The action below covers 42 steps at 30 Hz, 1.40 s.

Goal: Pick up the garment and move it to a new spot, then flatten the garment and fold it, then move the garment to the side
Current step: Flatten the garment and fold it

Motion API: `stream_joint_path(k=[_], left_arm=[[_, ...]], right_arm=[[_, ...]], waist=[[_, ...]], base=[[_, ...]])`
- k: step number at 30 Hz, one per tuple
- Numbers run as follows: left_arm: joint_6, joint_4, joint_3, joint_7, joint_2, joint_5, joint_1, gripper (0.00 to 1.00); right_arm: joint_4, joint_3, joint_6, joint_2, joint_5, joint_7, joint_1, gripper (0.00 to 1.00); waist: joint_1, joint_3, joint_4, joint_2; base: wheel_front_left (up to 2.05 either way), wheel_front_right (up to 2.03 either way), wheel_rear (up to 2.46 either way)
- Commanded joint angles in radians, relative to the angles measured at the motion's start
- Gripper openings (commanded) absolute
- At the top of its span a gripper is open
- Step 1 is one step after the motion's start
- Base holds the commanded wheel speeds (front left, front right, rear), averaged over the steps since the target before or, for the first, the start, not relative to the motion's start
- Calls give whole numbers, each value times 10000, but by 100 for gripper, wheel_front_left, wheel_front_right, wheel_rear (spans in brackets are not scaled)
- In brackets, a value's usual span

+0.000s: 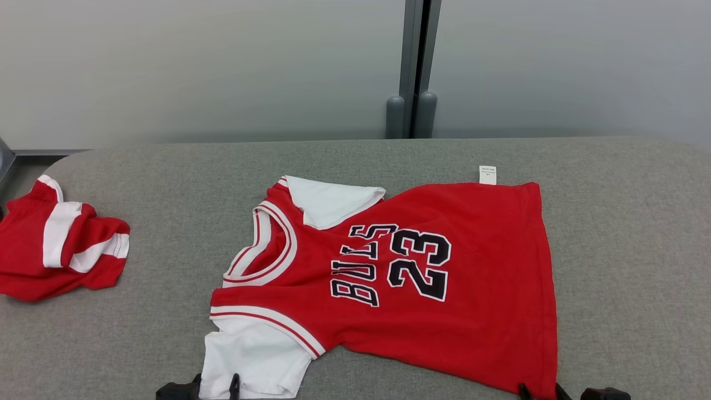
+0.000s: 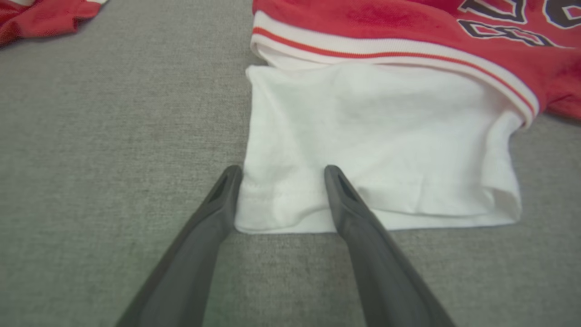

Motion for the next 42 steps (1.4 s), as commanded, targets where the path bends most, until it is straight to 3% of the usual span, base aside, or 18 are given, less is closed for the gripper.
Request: stream_joint_path(k=[1, 2, 3, 4, 13, 21, 28, 33, 42], left_arm=[[-48, 271, -54, 48, -86, -202, -78, 100], [-60, 327, -154, 29, -67, -198, -112, 76], [-70, 365, -256, 15, -63, -246, -161, 32], [-81, 357, -315, -37, -95, -399, -214, 0], [-66, -1199, -1106, -472, 378, -1735, -1227, 0], [-67, -2450, -1931, 214, 1670, -2608, -4783, 0], [-68, -2116, -1995, 1071, 2445, -4244, -9253, 0], [-68, -1104, -2163, 1238, 2634, -4880, -12366, 0], [-69, 504, -3215, 610, 2414, -4865, -15784, 0]], right_arm=[[262, 344, 54, 161, 199, 192, 26, 40], [224, 455, 56, 169, 295, 170, -47, 3], [161, 517, 56, 169, 373, 114, -127, 0], [82, 546, 54, 159, 432, 35, -193, 0], [-1109, 637, 30, -157, 1035, -234, -1496, 0], [-1240, 1150, 30, -887, 1673, 203, -5431, 0], [594, 1393, 31, -1081, 2934, 760, -10433, 0], [2398, 1171, 31, -1053, 3533, 810, -13696, 0], [4282, 1312, 31, -1269, 3601, 310, -16555, 0]], waist=[[1, -21, 4, 0], [1, -25, -3, 0], [1, -26, -6, 0], [1, -26, -2, 0], [1, 307, -66, 0], [1, 1572, -227, 0], [1, 3114, -597, 0], [1, 3799, -785, 0], [1, 4036, -764, 0]], base=[[0, 0, 0], [0, 0, 0], [0, 0, 0], [0, 0, 0], [0, 0, 0], [0, 0, 0], [0, 0, 0], [0, 0, 0], [0, 0, 0]])
